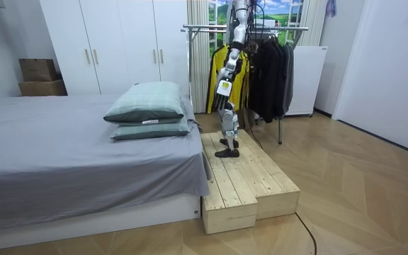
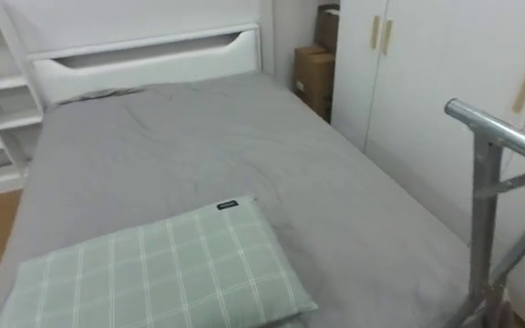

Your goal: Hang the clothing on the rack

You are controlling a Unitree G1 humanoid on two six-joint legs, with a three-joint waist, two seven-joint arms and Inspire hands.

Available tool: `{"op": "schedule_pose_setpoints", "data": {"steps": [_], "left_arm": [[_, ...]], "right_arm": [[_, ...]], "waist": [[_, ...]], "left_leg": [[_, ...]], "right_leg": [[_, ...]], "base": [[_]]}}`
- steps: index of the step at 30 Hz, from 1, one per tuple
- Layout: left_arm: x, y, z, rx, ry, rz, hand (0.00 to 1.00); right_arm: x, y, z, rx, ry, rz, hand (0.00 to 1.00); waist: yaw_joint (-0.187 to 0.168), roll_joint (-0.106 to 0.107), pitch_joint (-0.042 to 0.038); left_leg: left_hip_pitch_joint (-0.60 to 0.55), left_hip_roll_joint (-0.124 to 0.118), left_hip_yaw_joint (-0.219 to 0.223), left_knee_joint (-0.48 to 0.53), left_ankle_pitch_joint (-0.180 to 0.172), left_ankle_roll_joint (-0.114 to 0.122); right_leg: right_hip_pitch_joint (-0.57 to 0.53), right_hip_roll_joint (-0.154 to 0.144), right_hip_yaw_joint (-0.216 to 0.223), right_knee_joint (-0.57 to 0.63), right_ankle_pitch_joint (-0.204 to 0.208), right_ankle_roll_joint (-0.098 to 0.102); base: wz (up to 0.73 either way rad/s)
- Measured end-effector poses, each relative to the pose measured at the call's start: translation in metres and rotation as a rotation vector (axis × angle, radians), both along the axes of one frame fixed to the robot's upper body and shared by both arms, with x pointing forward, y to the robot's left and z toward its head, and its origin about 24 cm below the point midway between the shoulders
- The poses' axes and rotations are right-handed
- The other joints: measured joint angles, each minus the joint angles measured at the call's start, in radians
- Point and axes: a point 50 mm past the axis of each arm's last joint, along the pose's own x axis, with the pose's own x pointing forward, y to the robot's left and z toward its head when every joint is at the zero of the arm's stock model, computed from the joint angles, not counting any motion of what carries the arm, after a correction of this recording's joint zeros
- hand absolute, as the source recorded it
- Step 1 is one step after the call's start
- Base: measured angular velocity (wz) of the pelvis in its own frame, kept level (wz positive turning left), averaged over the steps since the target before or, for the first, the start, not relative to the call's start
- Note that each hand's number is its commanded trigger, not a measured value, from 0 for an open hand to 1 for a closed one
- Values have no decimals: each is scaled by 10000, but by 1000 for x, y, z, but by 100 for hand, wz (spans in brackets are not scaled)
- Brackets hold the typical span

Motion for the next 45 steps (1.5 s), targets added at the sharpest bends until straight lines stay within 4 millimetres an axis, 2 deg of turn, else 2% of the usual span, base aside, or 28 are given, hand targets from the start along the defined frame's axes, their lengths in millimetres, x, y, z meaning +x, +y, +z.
{"op": "schedule_pose_setpoints", "data": {"steps": [1,2,3,4,5,6,7,11,13,15,17,18,21,28,33,40,45], "left_arm": [[-2,0,0,7,74,61,0],[-9,1,0,10,297,159,0],[-12,1,0,18,441,163,0],[-13,0,0,16,487,166,0],[-14,-2,-1,-11,580,100,0],[-14,-4,-1,-27,702,-72,0],[-14,-4,-2,-20,736,-163,0],[-10,-3,-1,257,912,-886,0],[-6,-3,-1,419,814,-1026,0],[2,-3,0,506,593,-1396,0],[3,-2,0,550,628,-1663,0],[3,-2,0,569,669,-1808,0],[1,-2,0,535,922,-2075,0],[-4,-3,-1,143,1341,-2039,0],[-13,-11,-3,-339,1677,-2130,0],[-16,-13,-3,-528,1891,-2101,0],[-14,-13,-3,-549,1861,-2123,0]], "right_arm": [[0,0,0,-12,25,-18,0],[-1,1,0,-16,30,-55,0],[-4,1,-1,-27,82,-211,0],[-6,1,-1,-32,106,-304,0],[-6,0,-1,-42,116,-355,0],[-3,1,-1,-47,53,-297,0],[-1,1,0,-50,-7,-239,0],[8,2,1,-126,-320,205,0],[8,4,1,-129,-332,353,0],[4,5,0,-93,-237,386,0],[1,5,-1,-63,-154,424,0],[1,6,-1,-24,-118,562,0],[0,10,-1,165,-66,964,0],[0,13,-1,781,-15,1151,0],[-1,13,-1,914,-19,1196,0],[0,15,-1,1173,-76,1260,0],[-1,15,-1,1205,-58,1250,0]], "waist": [[-2,-21,0],[-33,-59,24],[-60,-142,28],[-64,-177,41],[-25,-245,62],[3,-314,114],[27,-337,163],[121,-471,208],[140,-547,211],[176,-660,204],[198,-712,194],[251,-694,160],[283,-782,153],[292,-719,155],[296,-555,156],[304,-429,147],[297,-403,171]], "left_leg": [[-15,-43,-106,10,0,11],[-38,-126,-358,43,14,50],[-54,-274,-643,64,50,109],[-63,-332,-765,70,64,133],[-131,-444,-956,94,92,170],[-199,-512,-1145,162,105,183],[-230,-585,-1202,221,102,182],[-518,-611,-1443,413,72,124],[-540,-608,-1466,415,84,102],[-653,-613,-1508,537,71,92],[-683,-634,-1569,564,60,90],[-680,-634,-1570,560,60,89],[-662,-638,-1595,554,50,73],[-679,-623,-1747,751,-54,18],[-829,-635,-1833,1016,-216,41],[-885,-653,-1857,1011,-226,45],[-874,-660,-1864,1017,-229,43]], "right_leg": [[47,57,0,-47,-1,1],[161,44,232,-77,-30,47],[319,51,1184,-197,-84,132],[384,52,1561,-252,-92,132],[441,58,2308,-324,-123,86],[496,88,2660,-405,-125,80],[513,100,2699,-417,-127,78],[548,201,2738,-732,-113,45],[547,205,2692,-744,-163,-22],[535,211,2597,-742,-259,-185],[548,210,2546,-746,-264,-188],[555,210,2546,-749,-264,-188],[590,221,2545,-770,-265,-186],[709,287,2425,-884,-283,-243],[701,300,2327,-884,-332,-258],[723,293,2288,-888,-339,-243],[747,285,2260,-891,-353,-224]], "base": [[59],[74],[80],[81],[68],[57],[39],[12],[9],[13],[10],[0],[0],[4],[4],[2],[1]]}}
